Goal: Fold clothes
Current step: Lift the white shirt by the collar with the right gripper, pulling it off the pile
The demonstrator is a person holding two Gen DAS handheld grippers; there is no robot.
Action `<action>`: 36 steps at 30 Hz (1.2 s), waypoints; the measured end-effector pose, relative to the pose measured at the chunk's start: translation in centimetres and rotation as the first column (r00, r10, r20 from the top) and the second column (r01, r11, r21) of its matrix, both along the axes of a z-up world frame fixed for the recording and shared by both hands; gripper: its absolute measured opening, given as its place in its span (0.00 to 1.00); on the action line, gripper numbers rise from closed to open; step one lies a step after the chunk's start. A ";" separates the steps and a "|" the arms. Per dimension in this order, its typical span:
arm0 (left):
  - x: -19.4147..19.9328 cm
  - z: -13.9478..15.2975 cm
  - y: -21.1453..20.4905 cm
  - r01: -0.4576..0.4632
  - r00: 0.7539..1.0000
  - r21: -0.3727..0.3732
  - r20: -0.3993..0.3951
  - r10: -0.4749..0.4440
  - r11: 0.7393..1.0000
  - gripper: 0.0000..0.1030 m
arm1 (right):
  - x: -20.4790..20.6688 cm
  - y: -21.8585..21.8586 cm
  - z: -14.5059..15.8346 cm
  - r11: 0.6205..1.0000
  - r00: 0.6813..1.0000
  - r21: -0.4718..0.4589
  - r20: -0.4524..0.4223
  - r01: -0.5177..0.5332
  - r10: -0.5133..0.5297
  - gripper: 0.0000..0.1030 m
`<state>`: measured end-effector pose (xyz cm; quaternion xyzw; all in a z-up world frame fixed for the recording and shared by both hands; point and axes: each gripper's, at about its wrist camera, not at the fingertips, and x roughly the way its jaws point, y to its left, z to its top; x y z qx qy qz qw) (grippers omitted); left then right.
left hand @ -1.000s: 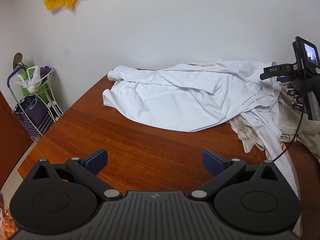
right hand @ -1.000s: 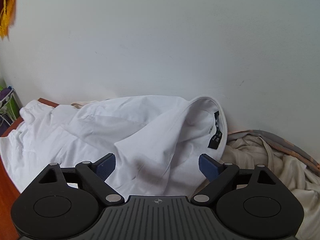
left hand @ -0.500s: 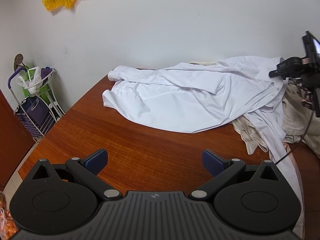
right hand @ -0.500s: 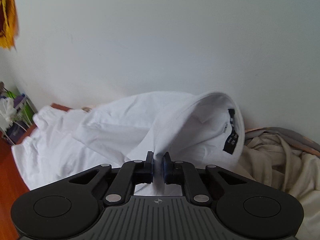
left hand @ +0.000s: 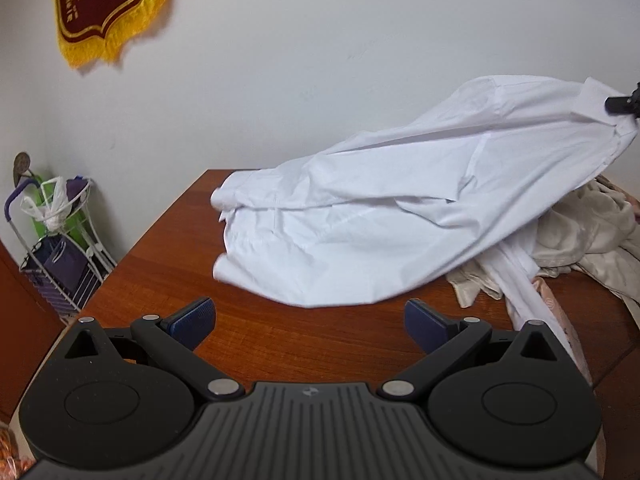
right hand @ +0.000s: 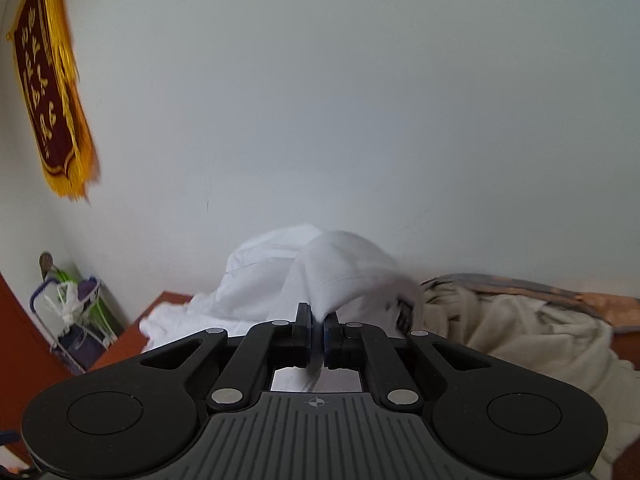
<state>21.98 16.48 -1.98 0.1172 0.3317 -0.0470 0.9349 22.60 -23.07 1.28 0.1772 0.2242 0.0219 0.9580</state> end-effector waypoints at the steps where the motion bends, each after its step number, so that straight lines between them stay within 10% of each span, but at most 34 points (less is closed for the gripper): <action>1: -0.3 0.1 -0.4 0.013 1.000 0.002 0.005 -0.013 1.000 1.00 | -1.2 -0.7 0.6 1.000 1.000 0.004 0.009 0.018 -0.018 0.07; 20: -7.8 -0.3 -15.2 0.150 0.989 -0.023 -0.004 -0.150 0.988 1.00 | -22.9 -19.6 5.9 0.919 0.916 -0.025 0.088 0.394 -0.391 0.07; 36: -15.4 -3.6 -28.1 0.196 0.977 -0.067 -0.073 -0.201 0.978 1.00 | -36.8 -34.9 2.7 0.725 0.727 -0.124 -0.030 0.678 -0.686 0.08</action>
